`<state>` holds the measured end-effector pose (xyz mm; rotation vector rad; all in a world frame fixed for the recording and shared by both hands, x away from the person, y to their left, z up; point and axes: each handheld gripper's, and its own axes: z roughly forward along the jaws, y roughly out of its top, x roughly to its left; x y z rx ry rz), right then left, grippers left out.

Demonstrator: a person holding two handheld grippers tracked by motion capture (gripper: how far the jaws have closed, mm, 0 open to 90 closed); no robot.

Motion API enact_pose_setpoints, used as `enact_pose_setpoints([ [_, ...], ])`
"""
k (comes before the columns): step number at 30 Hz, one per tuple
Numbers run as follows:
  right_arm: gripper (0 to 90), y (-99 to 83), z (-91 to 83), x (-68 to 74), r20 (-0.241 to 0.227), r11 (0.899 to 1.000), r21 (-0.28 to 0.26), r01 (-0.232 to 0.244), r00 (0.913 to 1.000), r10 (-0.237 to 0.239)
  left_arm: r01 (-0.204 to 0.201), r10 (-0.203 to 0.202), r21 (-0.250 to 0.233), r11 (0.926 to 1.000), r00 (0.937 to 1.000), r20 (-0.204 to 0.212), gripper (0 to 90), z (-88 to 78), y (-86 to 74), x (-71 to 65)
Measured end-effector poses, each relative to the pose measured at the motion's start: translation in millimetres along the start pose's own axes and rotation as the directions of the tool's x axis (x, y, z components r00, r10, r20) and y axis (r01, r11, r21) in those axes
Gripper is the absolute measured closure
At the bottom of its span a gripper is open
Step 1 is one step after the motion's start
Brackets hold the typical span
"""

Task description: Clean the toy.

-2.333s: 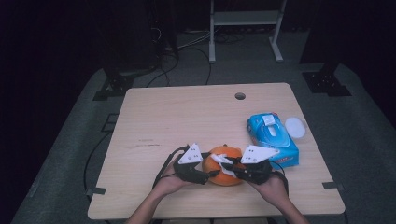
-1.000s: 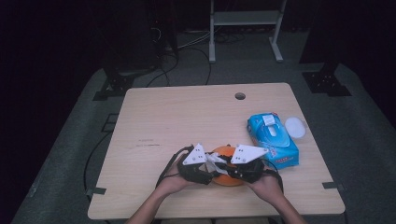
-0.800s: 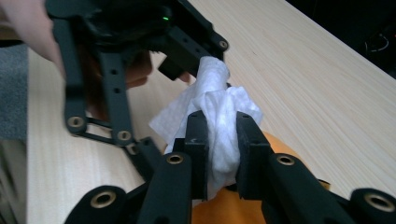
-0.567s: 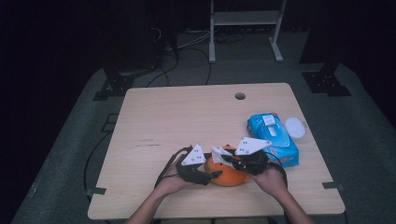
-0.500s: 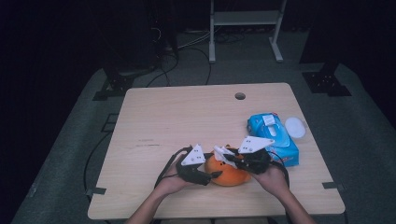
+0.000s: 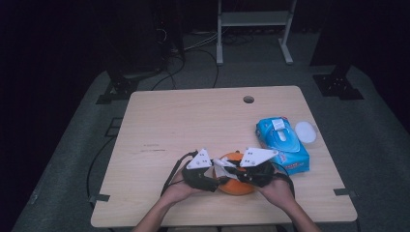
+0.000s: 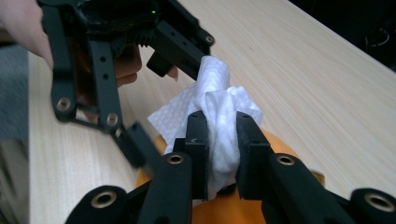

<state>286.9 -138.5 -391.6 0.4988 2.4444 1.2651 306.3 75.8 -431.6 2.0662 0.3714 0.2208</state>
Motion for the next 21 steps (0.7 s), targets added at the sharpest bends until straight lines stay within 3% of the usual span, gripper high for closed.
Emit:
enact_pose_setpoints([
  [2,76.9,2.8,3.9,0.6,0.009,1.000,0.014,0.023,0.9997,-0.024,-0.015,0.015,0.008,0.9998,0.9999,-0.005,33.0,-0.8,-0.4,-0.3],
  [7,76.9,-8.2,-4.0,-19.9,0.059,0.999,0.029,-0.036,0.9977,0.034,-0.008,0.008,-0.003,1.0000,0.9999,0.007,32.2,-1.6,-4.1,1.4],
  [9,76.9,-17.0,-8.4,-25.5,0.055,0.997,0.029,-0.076,0.9957,0.074,0.017,-0.016,-0.009,0.9998,0.9998,0.013,26.2,-1.7,-2.9,3.0],
  [11,76.9,-23.2,-11.7,-24.3,0.051,0.996,0.026,-0.090,0.9948,0.088,0.077,-0.077,-0.024,0.9967,0.9968,0.022,17.7,-1.2,-0.3,5.1],
  [14,76.9,-27.0,-16.6,-17.6,0.038,0.996,0.019,-0.089,0.9954,0.088,0.150,-0.147,-0.042,0.9878,0.9868,0.068,21.2,-0.6,-1.3,7.9],
  [18,76.9,-23.0,-20.9,-8.5,0.037,0.997,0.018,-0.070,0.9969,0.069,0.091,-0.089,-0.033,0.9953,0.9948,0.050,30.3,0.4,-0.1,2.0],
  [21,76.9,-11.4,-17.9,-2.4,-0.001,0.999,-0.002,-0.047,0.9989,0.047,0.031,-0.030,-0.028,0.9991,0.9989,0.037,33.3,1.4,2.0,-4.1],
])
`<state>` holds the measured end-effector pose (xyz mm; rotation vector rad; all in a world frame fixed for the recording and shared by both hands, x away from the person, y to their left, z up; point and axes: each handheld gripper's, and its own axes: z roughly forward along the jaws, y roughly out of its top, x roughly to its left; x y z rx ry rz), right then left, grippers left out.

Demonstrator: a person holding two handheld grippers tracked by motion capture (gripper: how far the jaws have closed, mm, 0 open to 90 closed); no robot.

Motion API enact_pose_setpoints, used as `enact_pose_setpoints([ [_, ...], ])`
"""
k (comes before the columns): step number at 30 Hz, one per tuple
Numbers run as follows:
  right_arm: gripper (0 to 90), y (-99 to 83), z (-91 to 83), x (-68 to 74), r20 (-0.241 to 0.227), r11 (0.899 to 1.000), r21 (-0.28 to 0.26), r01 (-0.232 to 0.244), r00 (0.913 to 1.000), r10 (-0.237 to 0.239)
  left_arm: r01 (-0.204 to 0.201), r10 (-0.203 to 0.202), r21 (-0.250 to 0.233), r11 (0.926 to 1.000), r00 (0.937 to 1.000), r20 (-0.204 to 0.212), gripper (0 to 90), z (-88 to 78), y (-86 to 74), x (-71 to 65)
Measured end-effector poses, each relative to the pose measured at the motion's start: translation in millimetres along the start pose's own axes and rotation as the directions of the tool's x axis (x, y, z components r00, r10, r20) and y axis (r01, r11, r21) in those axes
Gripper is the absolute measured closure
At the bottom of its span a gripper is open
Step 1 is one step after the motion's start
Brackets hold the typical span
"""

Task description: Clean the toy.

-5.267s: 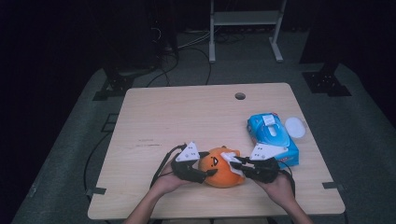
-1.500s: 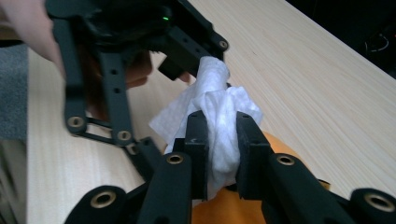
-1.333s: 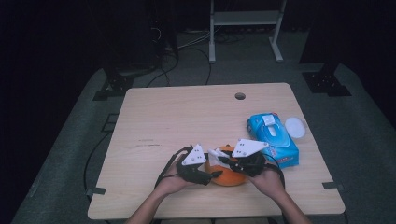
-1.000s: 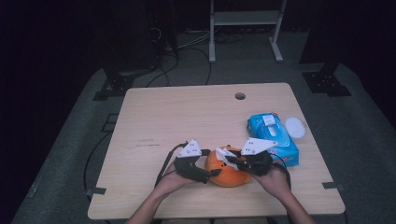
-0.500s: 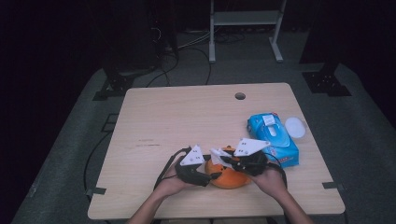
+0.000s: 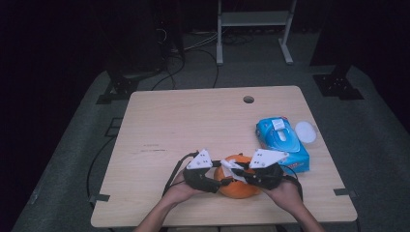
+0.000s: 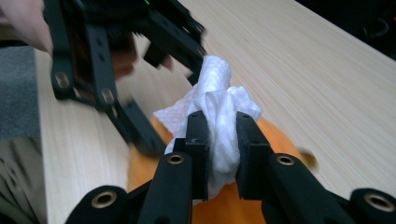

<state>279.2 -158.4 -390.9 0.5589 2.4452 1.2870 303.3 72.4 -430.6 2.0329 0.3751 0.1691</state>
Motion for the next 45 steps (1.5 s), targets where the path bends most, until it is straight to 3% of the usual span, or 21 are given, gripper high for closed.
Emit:
enact_pose_setpoints([
  [4,77.0,8.7,11.3,0.6,0.007,0.999,0.020,0.043,0.9991,-0.043,-0.054,0.054,0.029,0.9981,0.9984,-0.014,33.8,-1.3,-0.3,-3.5],
  [10,76.9,-5.8,7.3,-29.7,0.037,0.999,0.036,-0.040,0.9986,0.039,-0.048,0.048,0.013,0.9988,0.9988,0.000,33.5,-1.3,-2.6,-1.6],
  [13,76.9,-15.1,2.0,-38.6,0.020,0.995,0.039,-0.088,0.9959,0.088,-0.041,0.041,0.014,0.9990,0.9991,0.006,28.1,-1.4,-2.1,-0.2],
  [14,76.9,-17.4,0.1,-38.5,0.012,0.994,0.039,-0.104,0.9945,0.104,-0.004,0.004,0.008,1.0000,0.9999,0.013,23.8,-1.8,0.7,1.4],
  [15,76.9,-17.4,0.1,-38.5,0.012,0.994,0.039,-0.104,0.9945,0.104,-0.004,0.004,0.008,1.0000,0.9999,0.013,19.5,-1.8,0.7,1.4],
  [16,76.9,-21.3,-3.7,-32.0,0.013,0.994,0.031,-0.104,0.9945,0.103,0.053,-0.054,0.005,0.9986,0.9984,0.019,17.0,-1.6,3.3,3.3],
  [18,76.9,-22.3,-6.1,-26.3,0.005,0.995,0.021,-0.099,0.9951,0.099,0.088,-0.088,0.001,0.9961,0.9952,0.041,16.8,-0.1,2.9,4.2],
  [20,76.9,-22.1,-7.7,-22.2,0.001,0.996,0.020,-0.091,0.9959,0.091,0.088,-0.088,0.013,0.9961,0.9946,0.055,17.1,1.5,1.6,3.8],
  [21,76.9,-19.1,-11.3,-13.1,0.009,0.998,0.025,-0.060,0.9982,0.060,0.079,-0.079,0.010,0.9968,0.9954,0.053,23.8,1.8,0.5,2.0],
  [28,77.0,1.5,-3.9,3.9,-0.035,1.000,-0.005,-0.004,0.9994,0.004,-0.025,0.024,0.023,0.9994,0.9989,0.039,30.4,2.2,2.6,-6.9],
  [31,77.0,5.7,2.8,1.6,-0.021,1.000,0.014,0.016,0.9997,-0.016,-0.047,0.046,0.031,0.9984,0.9984,0.033,31.2,0.8,1.2,-7.9],
  [38,76.9,-15.1,-5.0,-33.3,0.019,0.996,0.036,-0.085,0.9963,0.084,-0.039,0.038,0.021,0.9990,0.9988,0.031,30.6,1.5,-0.8,-5.1],
  [42,76.9,-25.5,-12.3,-38.8,0.031,0.993,0.049,-0.103,0.9943,0.102,-0.015,0.015,0.020,0.9997,0.9993,0.034,26.1,1.3,0.5,-2.7],
  [45,76.9,-29.4,-16.1,-36.3,0.021,0.991,0.056,-0.118,0.9929,0.117,0.038,-0.039,0.026,0.9989,0.9980,0.050,18.6,0.9,4.3,-2.1],
])
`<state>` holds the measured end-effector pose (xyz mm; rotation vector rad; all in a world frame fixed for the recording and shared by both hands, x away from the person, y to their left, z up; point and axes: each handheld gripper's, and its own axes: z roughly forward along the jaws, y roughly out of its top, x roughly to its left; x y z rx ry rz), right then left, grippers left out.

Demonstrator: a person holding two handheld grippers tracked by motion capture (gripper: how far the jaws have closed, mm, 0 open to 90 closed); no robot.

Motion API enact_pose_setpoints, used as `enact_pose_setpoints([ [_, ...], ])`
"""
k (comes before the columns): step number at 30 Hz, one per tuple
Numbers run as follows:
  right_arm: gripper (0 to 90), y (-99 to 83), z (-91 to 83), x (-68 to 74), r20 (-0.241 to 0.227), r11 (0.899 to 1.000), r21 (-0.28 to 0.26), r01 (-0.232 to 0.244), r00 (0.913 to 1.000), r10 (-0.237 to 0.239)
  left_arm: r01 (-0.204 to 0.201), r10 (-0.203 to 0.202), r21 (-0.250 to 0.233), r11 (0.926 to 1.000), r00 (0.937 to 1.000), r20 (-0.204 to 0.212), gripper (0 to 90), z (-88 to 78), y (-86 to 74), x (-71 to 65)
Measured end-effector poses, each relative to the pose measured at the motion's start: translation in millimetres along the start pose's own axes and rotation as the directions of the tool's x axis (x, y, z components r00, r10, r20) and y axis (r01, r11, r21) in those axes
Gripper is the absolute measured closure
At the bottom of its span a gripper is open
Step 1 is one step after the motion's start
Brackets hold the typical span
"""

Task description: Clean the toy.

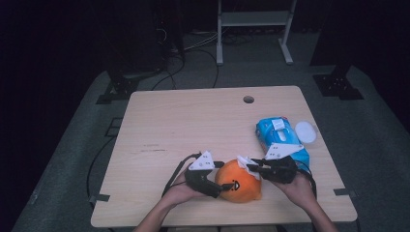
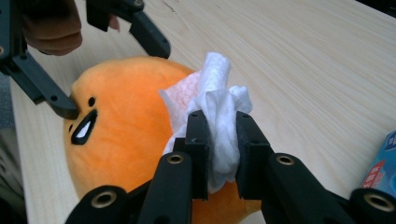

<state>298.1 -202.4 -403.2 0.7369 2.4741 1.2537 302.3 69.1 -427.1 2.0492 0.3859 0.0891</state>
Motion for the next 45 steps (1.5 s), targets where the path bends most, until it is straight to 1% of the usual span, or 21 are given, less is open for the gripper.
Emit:
enact_pose_setpoints([
  [2,76.9,-1.1,-1.8,4.5,-0.005,1.000,-0.006,-0.004,1.0000,0.004,0.051,-0.051,-0.004,0.9987,0.9983,0.030,14.0,0.6,2.6,-1.3],
  [3,76.9,-1.8,-2.3,6.8,-0.012,1.000,-0.012,-0.003,0.9999,0.002,0.063,-0.063,0.001,0.9980,0.9977,0.026,12.2,2.0,3.5,-2.8],
  [6,76.9,-2.4,-2.5,14.7,-0.015,1.000,-0.011,0.011,0.9998,-0.012,0.064,-0.063,0.038,0.9972,0.9979,-0.018,9.9,8.5,4.0,-5.3],
  [8,76.9,-3.0,-3.8,20.0,-0.018,1.000,-0.015,0.020,0.9996,-0.020,0.101,-0.101,0.046,0.9938,0.9949,-0.004,8.6,10.2,1.6,-3.0],
  [11,76.9,-2.1,-5.7,27.8,-0.022,0.999,-0.014,0.030,0.9993,-0.030,0.119,-0.121,0.060,0.9911,0.9922,0.029,11.2,10.6,-1.5,-0.3],
  [15,76.9,5.0,-4.6,30.1,-0.012,0.999,-0.016,0.048,0.9988,-0.048,0.046,-0.046,0.021,0.9987,0.9989,0.005,32.2,3.2,0.1,-1.7],
  [17,76.9,11.1,-5.8,28.6,-0.010,0.998,-0.035,0.051,0.9986,-0.052,-0.031,0.030,-0.026,0.9992,0.9987,-0.040,35.7,-2.3,3.3,-3.8],
  [19,77.0,18.6,-6.4,30.0,-0.001,0.996,-0.064,0.064,0.9979,-0.064,-0.109,0.104,-0.051,0.9927,0.9904,-0.091,37.8,-7.6,8.6,-6.2],
  [21,77.0,26.9,-3.2,34.7,-0.010,0.992,-0.096,0.078,0.9968,-0.080,-0.176,0.170,-0.043,0.9835,0.9790,-0.112,39.7,-8.8,11.0,-9.5],
  [23,77.0,34.6,3.4,42.0,-0.019,0.990,-0.104,0.100,0.9946,-0.102,-0.197,0.192,-0.030,0.9800,0.9753,-0.108,39.3,-6.1,7.8,-11.4],
  [25,77.0,39.6,11.0,47.7,-0.014,0.988,-0.084,0.130,0.9912,-0.131,-0.211,0.208,-0.015,0.9774,0.9717,-0.112,39.3,-3.9,4.0,-11.0],
  [27,77.1,39.6,15.5,46.9,0.000,0.987,-0.064,0.148,0.9890,-0.148,-0.186,0.183,-0.023,0.9824,0.9784,-0.096,39.3,-5.5,1.0,-7.1],
  [28,77.1,38.3,15.3,44.0,0.009,0.988,-0.057,0.144,0.9895,-0.144,-0.182,0.178,-0.028,0.9830,0.9793,-0.096,39.3,-5.8,-0.9,-5.7],
  [31,77.0,30.4,10.8,28.2,0.028,0.993,-0.047,0.107,0.9940,-0.106,-0.160,0.157,-0.031,0.9866,0.9836,-0.089,37.9,-6.5,-3.4,-2.4],
  [32,77.0,27.6,9.4,24.4,0.030,0.995,-0.041,0.093,0.9954,-0.091,-0.134,0.131,-0.034,0.9904,0.9879,-0.083,36.3,-6.4,-3.6,0.0],
  [33,77.0,21.9,7.0,17.5,0.021,0.997,-0.041,0.067,0.9976,-0.066,-0.117,0.113,-0.042,0.9923,0.9906,-0.077,32.2,-5.9,-3.4,1.2],
  [35,77.0,16.2,4.7,14.5,0.014,0.998,-0.035,0.052,0.9986,-0.051,-0.066,0.063,-0.042,0.9969,0.9960,-0.063,23.6,-4.8,-0.9,4.0],
  [37,77.0,10.5,2.8,16.9,0.024,0.998,-0.022,0.052,0.9984,-0.052,-0.022,0.021,-0.015,0.9996,0.9979,-0.061,13.7,-2.6,1.7,4.4],
  [39,77.0,7.5,0.7,18.1,0.020,0.998,-0.025,0.050,0.9986,-0.050,0.003,-0.003,0.010,0.9999,0.9990,-0.045,11.2,0.6,0.4,5.2],
  [42,77.0,5.8,-1.9,22.0,0.022,0.998,-0.024,0.052,0.9984,-0.052,0.016,-0.016,0.010,0.9998,0.9996,-0.023,15.8,2.7,-3.7,6.3],
  [45,77.0,8.6,-1.9,24.9,0.032,0.998,-0.028,0.064,0.9975,-0.063,-0.017,0.018,0.014,0.9998,0.9992,-0.037,31.9,-0.4,-4.0,4.8],
])
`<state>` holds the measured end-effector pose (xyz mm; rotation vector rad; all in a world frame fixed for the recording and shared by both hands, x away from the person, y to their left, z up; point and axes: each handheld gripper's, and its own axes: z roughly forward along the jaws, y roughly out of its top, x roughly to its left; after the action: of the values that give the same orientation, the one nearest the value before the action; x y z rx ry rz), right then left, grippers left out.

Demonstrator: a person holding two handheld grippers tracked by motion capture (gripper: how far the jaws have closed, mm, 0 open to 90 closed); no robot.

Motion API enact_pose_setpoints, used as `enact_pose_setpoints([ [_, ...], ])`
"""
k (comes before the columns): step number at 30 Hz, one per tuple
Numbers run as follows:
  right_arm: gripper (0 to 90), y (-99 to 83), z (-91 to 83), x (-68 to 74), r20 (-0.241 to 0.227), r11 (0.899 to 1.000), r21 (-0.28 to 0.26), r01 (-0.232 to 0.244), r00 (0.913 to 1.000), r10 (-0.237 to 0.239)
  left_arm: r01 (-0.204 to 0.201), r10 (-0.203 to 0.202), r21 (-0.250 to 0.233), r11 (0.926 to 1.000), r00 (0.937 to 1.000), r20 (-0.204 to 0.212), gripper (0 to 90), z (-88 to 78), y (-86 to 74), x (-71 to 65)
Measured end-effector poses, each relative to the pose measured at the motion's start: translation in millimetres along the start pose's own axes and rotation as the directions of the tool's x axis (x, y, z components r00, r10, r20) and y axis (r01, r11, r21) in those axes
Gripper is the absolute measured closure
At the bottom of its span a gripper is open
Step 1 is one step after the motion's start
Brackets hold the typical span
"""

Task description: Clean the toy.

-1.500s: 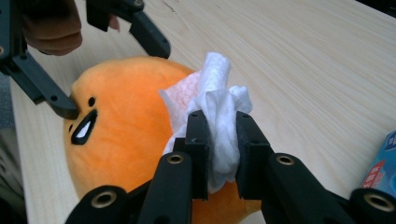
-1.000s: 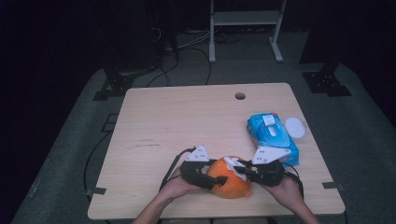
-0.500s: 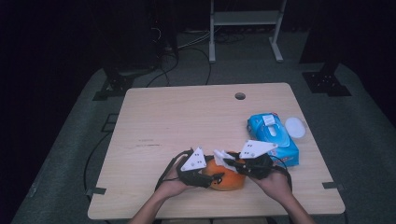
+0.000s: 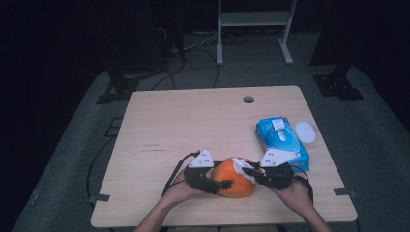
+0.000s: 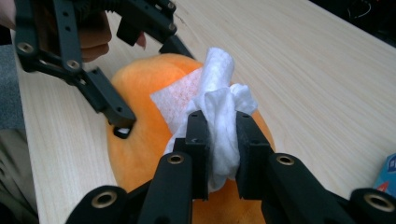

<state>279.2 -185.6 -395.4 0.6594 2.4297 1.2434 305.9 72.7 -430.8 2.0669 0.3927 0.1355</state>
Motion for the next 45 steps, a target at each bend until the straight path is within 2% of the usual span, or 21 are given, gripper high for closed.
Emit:
enact_pose_setpoints([
  [4,77.0,9.6,-2.5,2.4,0.012,0.999,-0.029,0.027,0.9996,-0.027,-0.103,0.102,-0.041,0.9939,0.9944,-0.029,40.2,-7.4,4.6,-2.2],
  [5,77.0,9.6,-2.5,2.4,0.012,0.999,-0.029,0.027,0.9996,-0.027,-0.103,0.102,-0.041,0.9939,0.9944,-0.029,40.7,-7.4,4.6,-2.2],
  [6,77.1,12.8,-4.0,3.5,0.012,0.999,-0.043,0.031,0.9995,-0.031,-0.152,0.149,-0.052,0.9871,0.9872,-0.057,40.7,-10.3,7.7,-3.5],
  [7,77.1,18.5,-5.1,5.8,0.008,0.997,-0.066,0.034,0.9994,-0.034,-0.184,0.180,-0.047,0.9819,0.9815,-0.064,41.1,-11.1,9.6,-4.9],
  [10,77.0,29.1,2.7,12.6,-0.022,0.995,-0.087,0.046,0.9986,-0.048,-0.211,0.209,-0.036,0.9768,0.9760,-0.062,39.8,-8.7,7.7,-7.0],
  [11,77.1,31.1,5.5,14.7,-0.029,0.995,-0.085,0.055,0.9979,-0.058,-0.210,0.208,-0.033,0.9771,0.9763,-0.060,39.3,-7.9,5.8,-6.6],
  [13,77.1,33.4,12.3,18.9,-0.029,0.994,-0.067,0.082,0.9960,-0.084,-0.189,0.187,-0.037,0.9813,0.9812,-0.048,38.3,-8.9,1.1,-3.4],
  [15,77.1,32.0,14.1,16.5,-0.030,0.995,-0.056,0.082,0.9960,-0.084,-0.177,0.176,-0.039,0.9834,0.9836,-0.040,37.9,-10.3,-2.8,-0.9],
  [17,77.1,27.9,12.1,10.5,0.002,0.996,-0.036,0.084,0.9965,-0.084,-0.161,0.160,-0.043,0.9860,0.9865,-0.036,37.4,-11.2,-5.1,1.7],
  [19,77.1,20.8,8.8,2.0,0.018,0.998,-0.029,0.054,0.9984,-0.054,-0.144,0.143,-0.056,0.9880,0.9894,-0.026,36.6,-10.6,-6.5,3.6],
  [20,77.1,16.2,7.6,-2.5,0.008,0.999,-0.030,0.031,0.9995,-0.031,-0.144,0.142,-0.056,0.9880,0.9895,-0.026,36.3,-9.7,-5.9,3.2],
  [22,77.1,13.6,6.6,-3.1,0.008,0.999,-0.036,0.020,0.9998,-0.020,-0.156,0.155,-0.048,0.9865,0.9874,-0.032,35.4,-7.3,-2.5,-0.1],
  [24,77.1,16.0,6.0,1.9,0.014,0.999,-0.036,0.035,0.9993,-0.034,-0.160,0.159,-0.041,0.9862,0.9865,-0.040,34.3,-6.3,-0.2,-2.0],
  [28,77.1,25.2,13.4,18.7,-0.033,0.996,-0.058,0.066,0.9971,-0.068,-0.171,0.170,-0.026,0.9849,0.9841,-0.052,32.1,-5.1,1.4,-5.0],
  [32,77.1,31.6,20.9,26.2,-0.055,0.994,-0.063,0.086,0.9945,-0.090,-0.169,0.167,-0.025,0.9853,0.9845,-0.051,31.9,-5.4,1.0,-5.2],
  [35,77.2,32.3,21.3,21.9,-0.050,0.995,-0.060,0.082,0.9951,-0.085,-0.161,0.160,-0.027,0.9866,0.9862,-0.043,32.4,-6.1,-0.5,-2.9],
  [38,77.1,28.2,16.4,11.8,-0.013,0.996,-0.048,0.072,0.9972,-0.073,-0.144,0.143,-0.035,0.9889,0.9890,-0.039,32.5,-6.7,-3.5,0.0],
  [40,77.1,22.2,11.9,2.8,0.015,0.998,-0.042,0.053,0.9985,-0.052,-0.125,0.124,-0.045,0.9911,0.9918,-0.032,32.3,-7.5,-6.6,2.9],
  [42,77.1,13.2,8.0,-6.0,0.016,0.999,-0.043,0.017,0.9997,-0.016,-0.113,0.112,-0.054,0.9921,0.9934,-0.027,31.5,-7.0,-7.4,4.1],
  [44,77.1,8.0,7.8,-8.1,0.005,0.999,-0.043,-0.001,1.0000,0.001,-0.107,0.106,-0.048,0.9931,0.9941,-0.023,27.0,-5.9,-3.4,3.0],
  [45,77.1,6.7,8.1,-7.2,0.007,0.999,-0.040,-0.002,1.0000,0.002,-0.086,0.085,-0.050,0.9950,0.9961,-0.021,22.5,-5.9,-1.0,2.9],
])
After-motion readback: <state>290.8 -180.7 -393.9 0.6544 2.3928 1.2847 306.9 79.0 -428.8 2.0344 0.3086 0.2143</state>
